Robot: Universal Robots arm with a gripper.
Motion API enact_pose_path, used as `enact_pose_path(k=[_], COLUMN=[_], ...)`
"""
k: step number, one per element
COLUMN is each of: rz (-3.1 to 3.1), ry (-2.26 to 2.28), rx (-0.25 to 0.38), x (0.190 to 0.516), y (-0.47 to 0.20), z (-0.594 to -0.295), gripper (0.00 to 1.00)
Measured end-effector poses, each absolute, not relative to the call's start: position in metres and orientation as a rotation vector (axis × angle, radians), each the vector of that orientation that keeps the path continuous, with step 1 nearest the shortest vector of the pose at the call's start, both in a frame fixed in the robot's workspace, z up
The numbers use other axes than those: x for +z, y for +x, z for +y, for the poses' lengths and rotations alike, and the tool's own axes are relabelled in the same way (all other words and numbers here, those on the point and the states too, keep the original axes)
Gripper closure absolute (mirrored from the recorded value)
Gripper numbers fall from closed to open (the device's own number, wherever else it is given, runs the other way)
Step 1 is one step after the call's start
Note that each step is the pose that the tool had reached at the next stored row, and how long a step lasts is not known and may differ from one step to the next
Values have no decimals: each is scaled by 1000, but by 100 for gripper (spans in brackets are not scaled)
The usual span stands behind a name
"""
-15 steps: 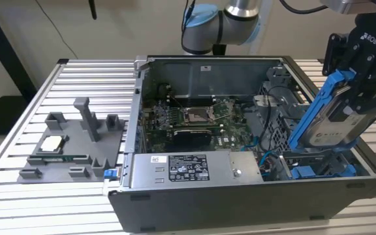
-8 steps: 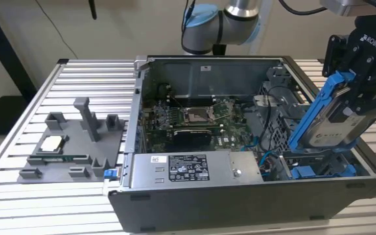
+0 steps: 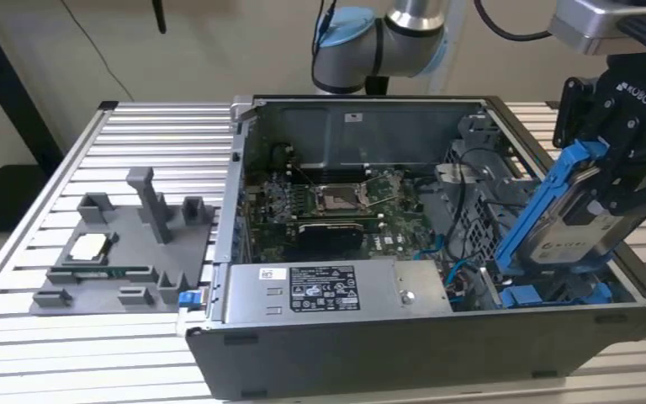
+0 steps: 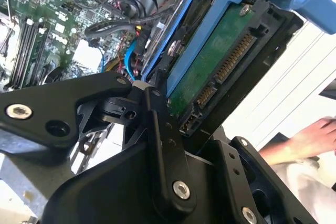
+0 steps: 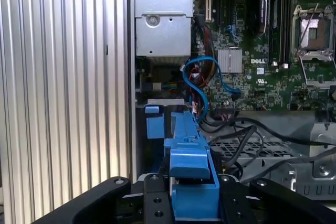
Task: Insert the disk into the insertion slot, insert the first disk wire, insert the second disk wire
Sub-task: 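Insert the disk into the insertion slot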
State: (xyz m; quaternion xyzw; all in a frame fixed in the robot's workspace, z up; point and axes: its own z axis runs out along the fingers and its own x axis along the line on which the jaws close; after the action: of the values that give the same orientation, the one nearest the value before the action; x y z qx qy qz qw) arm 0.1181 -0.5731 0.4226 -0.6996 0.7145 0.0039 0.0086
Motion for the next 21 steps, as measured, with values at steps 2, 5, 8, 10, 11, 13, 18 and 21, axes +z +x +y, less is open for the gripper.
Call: enact_pose_path(k=[2,5,8,10,11,13,18,21], rz=[2234,2235,2237,2237,2238,2239,2252,2266], ry=[-2185,-2183,-2182,-2181,-2181,-2182,-2194,-2207], rx=[12,12,12,12,12,16,35,46], x=[419,415,413,411,411,411,417,416], y=[118,117,117,116,116,116,119,122], z=[-573,-573,-573,-573,-573,-573,-573,-573], gripper=[67,67,67,67,67,67,67,67])
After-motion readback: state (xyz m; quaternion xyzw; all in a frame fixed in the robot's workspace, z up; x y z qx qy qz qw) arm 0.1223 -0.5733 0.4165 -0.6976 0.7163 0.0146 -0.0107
